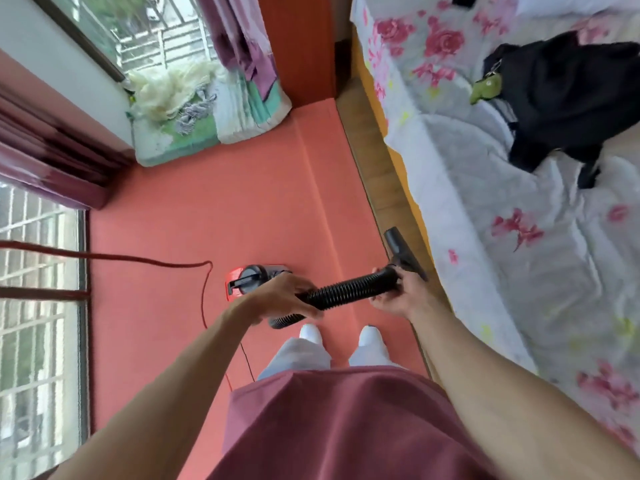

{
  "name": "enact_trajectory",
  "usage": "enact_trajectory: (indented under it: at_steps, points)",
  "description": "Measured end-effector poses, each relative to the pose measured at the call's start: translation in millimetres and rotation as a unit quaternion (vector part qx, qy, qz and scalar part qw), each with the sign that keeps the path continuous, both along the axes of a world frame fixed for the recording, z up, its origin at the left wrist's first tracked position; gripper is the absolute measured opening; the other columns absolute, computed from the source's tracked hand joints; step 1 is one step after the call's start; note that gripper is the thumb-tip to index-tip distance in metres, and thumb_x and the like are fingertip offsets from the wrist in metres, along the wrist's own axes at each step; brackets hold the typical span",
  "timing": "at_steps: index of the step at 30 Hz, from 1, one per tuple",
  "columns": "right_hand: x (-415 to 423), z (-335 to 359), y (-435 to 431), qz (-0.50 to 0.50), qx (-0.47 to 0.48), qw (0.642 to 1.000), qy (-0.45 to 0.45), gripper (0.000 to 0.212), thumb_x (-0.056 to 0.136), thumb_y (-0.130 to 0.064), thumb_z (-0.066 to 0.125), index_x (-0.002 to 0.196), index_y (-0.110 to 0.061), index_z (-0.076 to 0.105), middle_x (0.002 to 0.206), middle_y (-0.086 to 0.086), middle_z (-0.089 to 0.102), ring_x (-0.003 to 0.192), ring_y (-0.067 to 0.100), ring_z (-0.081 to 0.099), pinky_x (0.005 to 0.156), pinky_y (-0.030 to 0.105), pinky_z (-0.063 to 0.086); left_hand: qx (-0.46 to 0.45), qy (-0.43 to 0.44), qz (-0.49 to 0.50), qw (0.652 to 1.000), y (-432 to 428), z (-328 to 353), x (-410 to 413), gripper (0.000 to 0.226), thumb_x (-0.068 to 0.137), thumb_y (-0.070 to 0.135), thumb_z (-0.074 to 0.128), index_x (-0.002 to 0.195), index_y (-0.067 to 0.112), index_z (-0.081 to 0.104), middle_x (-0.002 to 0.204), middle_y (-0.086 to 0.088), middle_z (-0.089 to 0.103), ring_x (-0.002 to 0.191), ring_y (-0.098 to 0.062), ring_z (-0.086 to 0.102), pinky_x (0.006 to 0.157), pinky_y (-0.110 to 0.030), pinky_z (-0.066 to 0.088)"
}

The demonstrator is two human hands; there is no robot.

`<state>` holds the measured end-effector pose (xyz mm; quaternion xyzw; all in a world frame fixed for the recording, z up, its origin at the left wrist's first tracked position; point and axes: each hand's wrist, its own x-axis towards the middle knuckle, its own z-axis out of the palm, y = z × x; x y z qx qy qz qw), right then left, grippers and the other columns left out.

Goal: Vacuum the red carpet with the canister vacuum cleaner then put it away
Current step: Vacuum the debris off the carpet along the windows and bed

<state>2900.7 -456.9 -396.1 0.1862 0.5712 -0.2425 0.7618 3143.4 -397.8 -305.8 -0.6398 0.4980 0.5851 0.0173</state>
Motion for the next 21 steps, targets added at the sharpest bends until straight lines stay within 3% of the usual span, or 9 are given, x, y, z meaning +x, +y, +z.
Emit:
enact_trajectory:
  at_steps: [3,5,8,12,15,18,21]
  points:
    - [-7,0,33,-0.054,-0.001,0.999,0.007,0.022,0.099,-0.029,0.048,0.096,-0.009,0.057,0.077,0.012,0.068,0.081,0.023,0.064,0.088,0.036,0.043,0.012,-0.011,-0.037,0.999,9,2,-3,0.025,0.075,0.025,0.087,0.098,0.024,0.076,0.071,0.019,0.07,0.07,0.0,0.063,0.066,-0.018,0.044]
    - [-10,-3,57,-0.086,0.001,0.996,0.016,0.021,0.099,-0.027,0.048,0.094,-0.009,0.057,0.077,0.011,0.068,0.081,0.023,0.063,0.098,0.035,0.04,0.013,-0.01,-0.059,0.998,16,2,-5,0.02,0.074,0.027,0.087,0.085,0.036,0.073,0.068,0.023,0.067,0.069,0.001,0.062,0.065,-0.019,0.043]
    - [-7,-10,93,-0.141,-0.008,0.99,0.03,0.02,0.099,-0.028,0.045,0.093,-0.012,0.056,0.08,0.008,0.065,0.08,0.021,0.062,0.099,0.035,0.039,-0.004,0.002,-0.117,0.993,26,-6,-5,0.022,0.073,0.032,0.088,0.072,0.045,0.07,0.067,0.025,0.064,0.07,0.0,0.062,0.065,-0.021,0.042]
    - [0,-21,152,-0.211,-0.035,0.975,0.054,0.019,0.099,-0.028,0.045,0.1,-0.016,0.059,0.077,0.005,0.064,0.069,0.02,0.062,0.075,0.035,0.049,-0.031,0.022,-0.186,0.982,54,-12,-7,0.025,0.075,0.03,0.086,0.097,0.029,0.075,0.09,0.008,0.076,0.082,-0.009,0.067,0.073,-0.021,0.048]
    - [11,-29,217,-0.28,-0.034,0.956,0.082,0.023,0.098,-0.029,0.049,0.089,-0.011,0.062,0.068,0.008,0.064,0.056,0.024,0.064,0.08,0.042,0.052,-0.033,0.028,-0.251,0.967,91,-17,-2,0.023,0.072,0.032,0.089,0.088,0.037,0.073,0.091,0.009,0.077,0.085,-0.011,0.07,0.082,-0.027,0.053]
    - [27,-29,283,-0.366,-0.001,0.928,0.076,0.017,0.095,-0.025,0.051,0.093,-0.01,0.059,0.069,0.007,0.06,0.052,0.023,0.062,0.058,0.037,0.054,-0.008,0.04,-0.306,0.951,125,-25,5,0.031,0.055,0.048,0.087,0.08,0.038,0.074,0.089,0.008,0.078,0.089,-0.015,0.074,0.091,-0.037,0.056]
    - [39,-26,340,-0.432,0.012,0.899,0.07,0.018,0.096,-0.024,0.05,0.093,-0.009,0.06,0.068,0.01,0.063,0.052,0.023,0.064,0.055,0.037,0.055,0.012,0.038,-0.35,0.936,155,-30,3,0.054,0.044,0.063,0.077,0.086,0.029,0.077,0.087,0.002,0.078,0.087,-0.015,0.073,0.086,-0.032,0.054]
